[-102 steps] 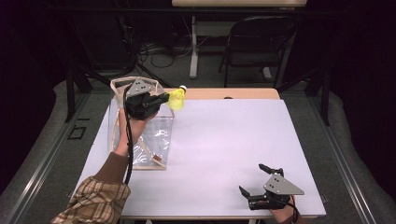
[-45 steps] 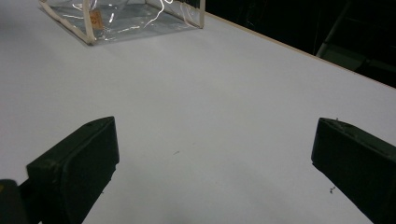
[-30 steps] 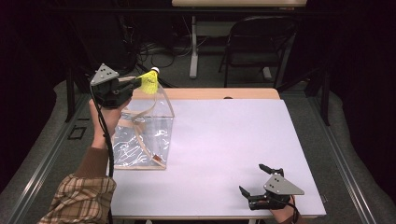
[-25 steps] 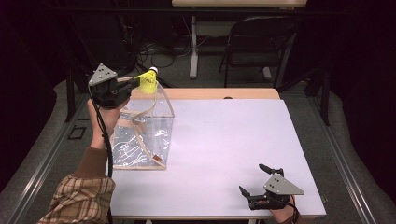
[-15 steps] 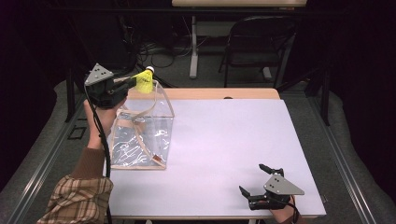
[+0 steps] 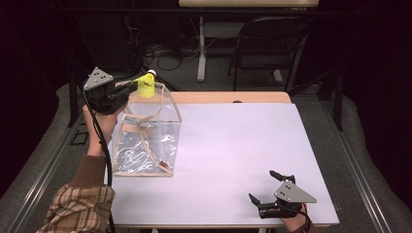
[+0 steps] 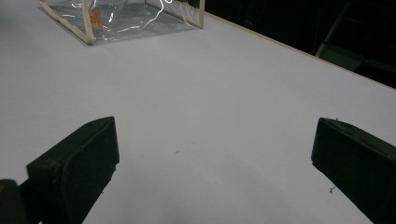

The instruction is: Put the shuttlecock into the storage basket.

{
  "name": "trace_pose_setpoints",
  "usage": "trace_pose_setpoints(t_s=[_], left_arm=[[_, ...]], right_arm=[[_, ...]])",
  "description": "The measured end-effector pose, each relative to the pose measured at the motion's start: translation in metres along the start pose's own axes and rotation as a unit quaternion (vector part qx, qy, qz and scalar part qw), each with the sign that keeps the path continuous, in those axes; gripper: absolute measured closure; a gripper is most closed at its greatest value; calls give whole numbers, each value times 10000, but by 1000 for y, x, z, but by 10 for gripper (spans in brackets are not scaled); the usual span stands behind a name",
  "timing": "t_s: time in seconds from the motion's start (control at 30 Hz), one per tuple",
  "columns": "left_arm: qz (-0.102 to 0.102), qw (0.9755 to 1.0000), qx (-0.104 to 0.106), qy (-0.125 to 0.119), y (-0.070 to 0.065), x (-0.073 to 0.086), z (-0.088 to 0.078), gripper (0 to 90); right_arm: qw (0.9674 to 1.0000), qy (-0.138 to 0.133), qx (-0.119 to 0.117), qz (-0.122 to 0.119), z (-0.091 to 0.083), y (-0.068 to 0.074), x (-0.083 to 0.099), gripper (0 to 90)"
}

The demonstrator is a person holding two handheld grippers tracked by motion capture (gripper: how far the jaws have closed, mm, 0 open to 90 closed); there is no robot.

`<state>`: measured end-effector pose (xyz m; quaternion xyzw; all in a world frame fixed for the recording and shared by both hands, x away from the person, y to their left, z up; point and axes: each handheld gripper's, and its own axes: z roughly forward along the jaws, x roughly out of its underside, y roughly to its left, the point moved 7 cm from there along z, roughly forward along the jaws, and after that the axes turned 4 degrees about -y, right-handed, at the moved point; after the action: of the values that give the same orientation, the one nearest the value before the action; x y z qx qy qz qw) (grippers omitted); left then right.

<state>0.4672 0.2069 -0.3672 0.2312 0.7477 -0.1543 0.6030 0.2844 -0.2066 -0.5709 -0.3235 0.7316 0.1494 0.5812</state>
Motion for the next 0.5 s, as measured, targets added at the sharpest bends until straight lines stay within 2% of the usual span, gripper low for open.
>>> trace_pose_setpoints(t_s=[0.5], left_arm=[[-13, 9999, -68, 92, 6, 8, -2, 900]], right_arm=[[10000, 4, 2, 0, 0, 0, 0, 2]])
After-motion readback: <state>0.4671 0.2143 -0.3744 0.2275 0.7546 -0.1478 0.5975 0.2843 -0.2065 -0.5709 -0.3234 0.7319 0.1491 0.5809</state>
